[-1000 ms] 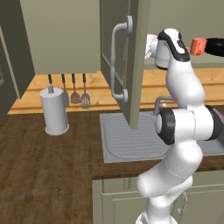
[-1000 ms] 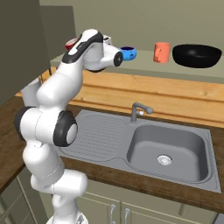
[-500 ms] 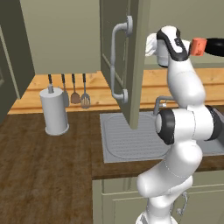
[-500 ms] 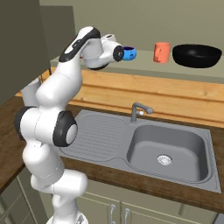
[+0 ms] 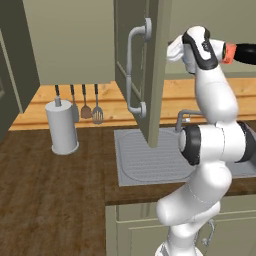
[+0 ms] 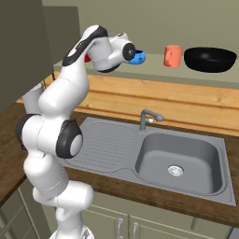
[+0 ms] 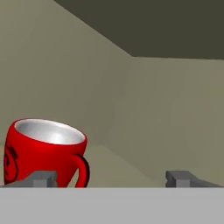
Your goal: Gather all objects into one cabinet and sort the glasses and bowls to opposite sides.
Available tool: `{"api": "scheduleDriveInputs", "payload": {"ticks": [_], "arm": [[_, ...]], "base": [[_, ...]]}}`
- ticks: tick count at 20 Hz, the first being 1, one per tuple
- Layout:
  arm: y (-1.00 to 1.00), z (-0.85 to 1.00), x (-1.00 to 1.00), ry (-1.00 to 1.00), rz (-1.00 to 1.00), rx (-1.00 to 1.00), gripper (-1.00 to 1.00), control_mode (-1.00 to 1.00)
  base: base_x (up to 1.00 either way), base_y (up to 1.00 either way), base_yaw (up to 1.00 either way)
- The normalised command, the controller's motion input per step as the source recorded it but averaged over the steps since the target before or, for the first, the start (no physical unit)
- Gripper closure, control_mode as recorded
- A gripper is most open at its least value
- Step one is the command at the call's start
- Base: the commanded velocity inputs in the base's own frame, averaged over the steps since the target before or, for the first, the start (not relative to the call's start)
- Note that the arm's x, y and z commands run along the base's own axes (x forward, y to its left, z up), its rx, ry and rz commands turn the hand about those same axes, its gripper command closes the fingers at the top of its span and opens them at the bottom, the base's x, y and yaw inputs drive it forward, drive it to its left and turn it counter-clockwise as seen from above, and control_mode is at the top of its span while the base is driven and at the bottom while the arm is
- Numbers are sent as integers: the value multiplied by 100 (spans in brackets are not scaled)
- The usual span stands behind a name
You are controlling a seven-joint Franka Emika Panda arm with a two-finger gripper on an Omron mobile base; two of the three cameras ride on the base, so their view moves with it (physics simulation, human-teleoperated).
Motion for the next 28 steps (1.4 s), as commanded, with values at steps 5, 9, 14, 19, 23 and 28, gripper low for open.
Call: {"api": "scheduleDriveInputs", "payload": {"ticks": [5,9,14,19,23,28], "arm": [[-3,25,-55,15,-27,0,-100,-100],[-15,2,-84,15,-39,0,-100,-100],[-9,0,-56,15,-43,0,-100,-100],[-12,0,-39,24,-41,0,-100,-100],[-18,0,-21,18,-39,0,-100,-100],[-46,7,0,24,-42,0,-100,-100]], "base": [[0,0,0],[0,0,0],[0,0,0],[0,0,0],[0,0,0],[0,0,0]]}}
